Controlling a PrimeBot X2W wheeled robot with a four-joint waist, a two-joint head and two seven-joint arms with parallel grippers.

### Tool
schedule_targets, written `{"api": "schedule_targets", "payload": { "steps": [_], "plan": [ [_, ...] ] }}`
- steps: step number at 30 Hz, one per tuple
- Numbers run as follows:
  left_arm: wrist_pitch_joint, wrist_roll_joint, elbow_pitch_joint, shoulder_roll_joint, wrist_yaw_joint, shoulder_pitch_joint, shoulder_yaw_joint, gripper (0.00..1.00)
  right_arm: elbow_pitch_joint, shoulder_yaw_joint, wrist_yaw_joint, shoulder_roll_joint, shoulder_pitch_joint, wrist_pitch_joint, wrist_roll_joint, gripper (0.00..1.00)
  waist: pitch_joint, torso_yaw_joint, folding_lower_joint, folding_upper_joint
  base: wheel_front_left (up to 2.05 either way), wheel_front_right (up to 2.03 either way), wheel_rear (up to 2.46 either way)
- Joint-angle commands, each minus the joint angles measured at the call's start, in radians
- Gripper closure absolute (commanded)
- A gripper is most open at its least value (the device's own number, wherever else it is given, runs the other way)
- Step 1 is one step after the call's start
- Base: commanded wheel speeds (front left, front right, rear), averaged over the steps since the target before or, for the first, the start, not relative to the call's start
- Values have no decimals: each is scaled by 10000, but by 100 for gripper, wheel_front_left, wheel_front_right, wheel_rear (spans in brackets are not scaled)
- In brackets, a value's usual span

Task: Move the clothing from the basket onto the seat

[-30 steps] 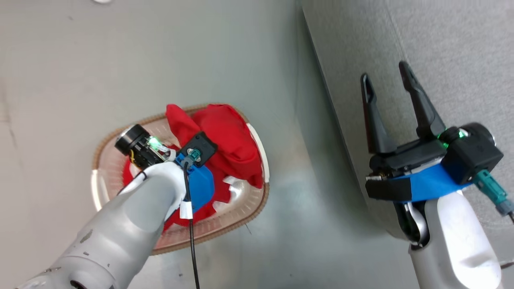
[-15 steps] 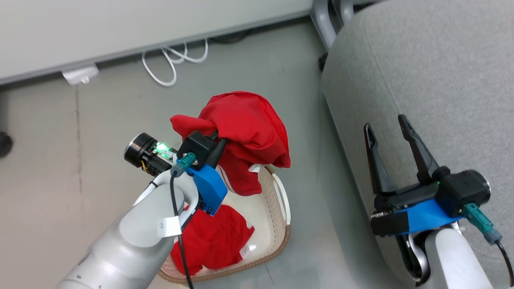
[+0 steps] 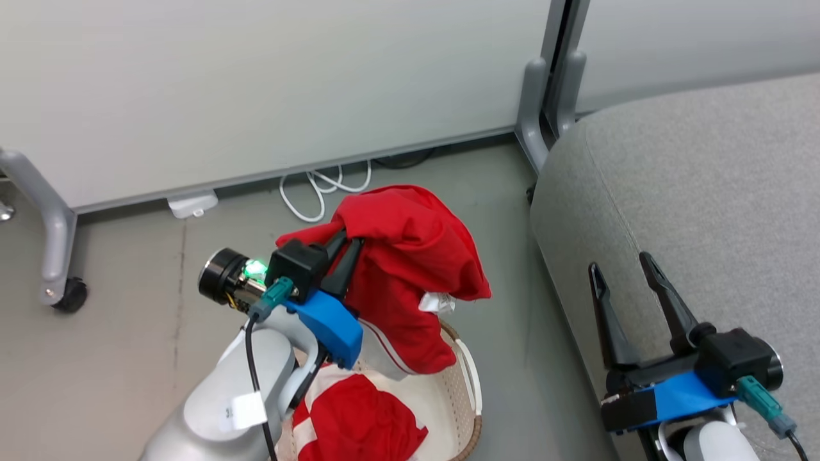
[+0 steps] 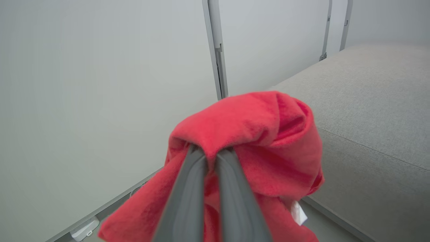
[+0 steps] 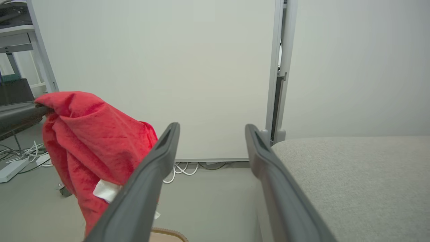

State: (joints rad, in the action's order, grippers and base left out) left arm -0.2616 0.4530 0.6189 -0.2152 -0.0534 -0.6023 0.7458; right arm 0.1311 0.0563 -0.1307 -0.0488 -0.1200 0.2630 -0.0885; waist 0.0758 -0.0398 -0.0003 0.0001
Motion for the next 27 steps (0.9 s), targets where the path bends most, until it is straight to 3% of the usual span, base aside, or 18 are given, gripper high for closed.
{"api": "schedule_targets", "payload": {
  "steps": [1, 18, 27],
  "plan": [
    [-50, -71, -72, -28, -20, 155, -83, 100, 15, -24, -1, -28, 163, 28, 8, 0, -194, 108, 3, -1, 0, 0, 0],
    [-51, -587, -1241, 0, -81, 1186, -657, 100, -82, 147, -1, -27, 417, 28, 97, 0, -697, 325, 3, -1, 0, 0, 0],
    [-51, -783, -1284, 119, -176, 1119, -739, 100, -91, 1503, -1, -482, -610, 18, 250, 0, -626, 389, 3, -1, 0, 0, 0]
  ]
}}
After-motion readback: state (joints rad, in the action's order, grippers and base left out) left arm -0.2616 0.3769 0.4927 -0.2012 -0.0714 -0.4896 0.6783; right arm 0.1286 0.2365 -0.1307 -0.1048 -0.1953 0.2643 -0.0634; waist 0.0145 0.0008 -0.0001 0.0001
